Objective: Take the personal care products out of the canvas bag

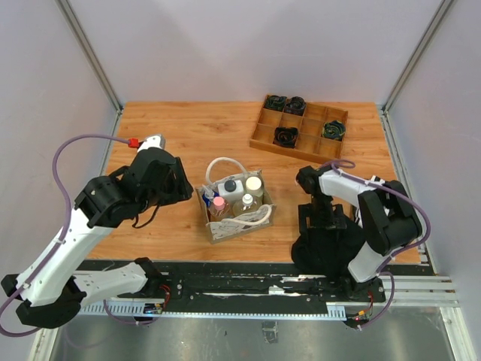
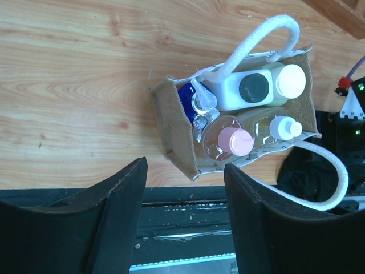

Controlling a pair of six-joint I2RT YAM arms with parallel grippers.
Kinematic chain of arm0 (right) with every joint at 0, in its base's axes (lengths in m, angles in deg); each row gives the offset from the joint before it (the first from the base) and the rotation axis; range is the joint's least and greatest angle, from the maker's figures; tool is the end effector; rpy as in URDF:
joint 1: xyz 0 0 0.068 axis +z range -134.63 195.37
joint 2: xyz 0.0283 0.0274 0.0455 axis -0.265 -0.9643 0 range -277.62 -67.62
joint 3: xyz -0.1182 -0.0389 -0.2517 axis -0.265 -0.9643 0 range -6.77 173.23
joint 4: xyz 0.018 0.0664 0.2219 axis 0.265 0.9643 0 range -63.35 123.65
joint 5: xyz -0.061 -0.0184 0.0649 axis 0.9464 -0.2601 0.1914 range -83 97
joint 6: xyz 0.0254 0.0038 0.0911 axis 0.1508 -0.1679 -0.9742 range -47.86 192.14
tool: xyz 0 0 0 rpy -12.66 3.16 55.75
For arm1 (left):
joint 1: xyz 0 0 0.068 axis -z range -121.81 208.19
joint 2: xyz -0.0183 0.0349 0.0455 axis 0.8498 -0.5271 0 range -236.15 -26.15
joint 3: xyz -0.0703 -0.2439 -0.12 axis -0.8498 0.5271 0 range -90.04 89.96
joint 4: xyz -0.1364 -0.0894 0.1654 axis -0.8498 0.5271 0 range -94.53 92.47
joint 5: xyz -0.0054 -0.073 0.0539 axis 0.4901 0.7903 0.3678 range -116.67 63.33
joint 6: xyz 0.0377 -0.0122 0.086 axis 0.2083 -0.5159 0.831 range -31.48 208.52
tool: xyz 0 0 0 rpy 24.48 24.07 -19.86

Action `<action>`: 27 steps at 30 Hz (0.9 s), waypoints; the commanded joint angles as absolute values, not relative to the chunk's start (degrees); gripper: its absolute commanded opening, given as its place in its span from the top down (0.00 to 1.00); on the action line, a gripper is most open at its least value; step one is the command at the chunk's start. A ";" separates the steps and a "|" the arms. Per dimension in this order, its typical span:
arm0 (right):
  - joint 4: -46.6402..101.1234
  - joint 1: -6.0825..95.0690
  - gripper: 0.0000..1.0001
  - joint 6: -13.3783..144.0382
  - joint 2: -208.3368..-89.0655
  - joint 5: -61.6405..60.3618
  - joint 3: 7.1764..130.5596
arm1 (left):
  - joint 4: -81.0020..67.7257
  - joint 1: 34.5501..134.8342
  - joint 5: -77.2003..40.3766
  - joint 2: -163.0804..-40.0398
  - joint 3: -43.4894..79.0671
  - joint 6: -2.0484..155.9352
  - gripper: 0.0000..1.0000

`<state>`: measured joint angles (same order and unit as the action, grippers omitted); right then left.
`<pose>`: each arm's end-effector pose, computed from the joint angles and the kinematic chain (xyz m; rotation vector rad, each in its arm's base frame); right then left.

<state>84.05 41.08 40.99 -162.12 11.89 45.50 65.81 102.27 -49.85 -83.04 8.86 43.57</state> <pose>0.1953 0.0859 0.1286 -0.1327 -3.0225 0.2349 0.1293 -0.0783 0.3737 -0.2081 2.3064 -0.3141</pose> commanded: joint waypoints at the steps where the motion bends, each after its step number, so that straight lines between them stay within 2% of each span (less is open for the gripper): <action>1: 67.66 34.19 0.02 41.21 -164.75 12.46 49.97 | 68.67 102.75 -52.64 -80.57 6.34 41.88 0.39; 7: 63.76 23.81 0.02 44.39 -168.58 6.96 59.72 | 69.20 102.75 -53.01 -80.12 5.24 41.49 0.39; 15: 69.01 11.67 0.02 46.52 -171.48 9.83 70.13 | 69.21 102.75 -53.11 -79.88 5.48 41.48 0.39; 19: 67.47 12.19 0.02 48.40 -163.68 5.62 67.00 | 68.50 102.75 -53.12 -79.96 6.01 41.48 0.39; 23: 66.71 11.15 0.02 47.66 -154.26 8.86 62.14 | 67.76 102.80 -52.21 -80.79 5.85 41.79 0.39; 27: 66.04 5.63 0.02 45.89 -152.37 8.74 60.71 | 67.78 102.75 -51.94 -81.01 5.72 42.05 0.39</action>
